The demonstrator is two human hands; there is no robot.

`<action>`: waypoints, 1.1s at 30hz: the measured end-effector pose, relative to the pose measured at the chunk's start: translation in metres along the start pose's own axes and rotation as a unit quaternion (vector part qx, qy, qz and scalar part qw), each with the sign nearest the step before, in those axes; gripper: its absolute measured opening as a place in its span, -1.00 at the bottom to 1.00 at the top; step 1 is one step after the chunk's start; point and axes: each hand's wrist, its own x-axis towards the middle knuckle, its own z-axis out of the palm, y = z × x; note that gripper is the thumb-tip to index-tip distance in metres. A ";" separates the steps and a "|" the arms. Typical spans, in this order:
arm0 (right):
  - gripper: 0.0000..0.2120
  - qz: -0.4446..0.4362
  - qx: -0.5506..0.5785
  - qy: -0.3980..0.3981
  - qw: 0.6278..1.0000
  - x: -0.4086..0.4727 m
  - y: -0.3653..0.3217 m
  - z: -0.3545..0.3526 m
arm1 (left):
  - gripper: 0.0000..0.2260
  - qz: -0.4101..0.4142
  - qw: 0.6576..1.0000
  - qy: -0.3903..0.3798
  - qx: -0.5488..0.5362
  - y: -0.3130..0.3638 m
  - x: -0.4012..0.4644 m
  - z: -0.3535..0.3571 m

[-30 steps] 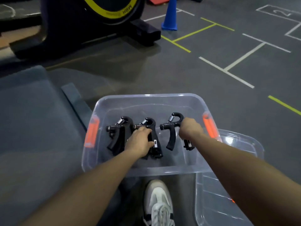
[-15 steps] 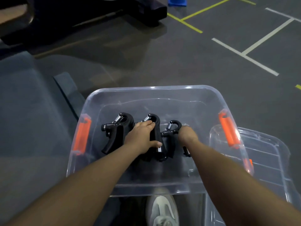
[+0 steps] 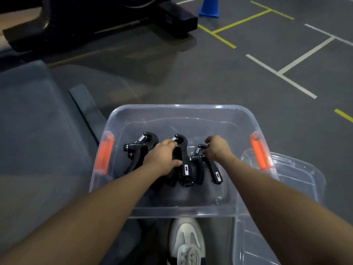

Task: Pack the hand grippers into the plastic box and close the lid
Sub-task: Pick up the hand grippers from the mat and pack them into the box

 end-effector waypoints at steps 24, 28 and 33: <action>-0.56 -0.314 -0.054 -0.122 0.940 -0.191 -0.366 0.152 | -0.59 -0.295 0.921 0.232 -0.108 -0.288 -0.249 -0.164; -0.56 -0.326 -0.059 -0.148 0.932 -0.199 -0.416 0.210 | -0.57 -0.342 0.897 0.257 -0.108 -0.358 -0.270 -0.163; -0.60 -0.307 -0.031 -0.160 0.938 -0.197 -0.457 0.265 | -0.58 -0.373 0.878 0.282 -0.105 -0.421 -0.270 -0.158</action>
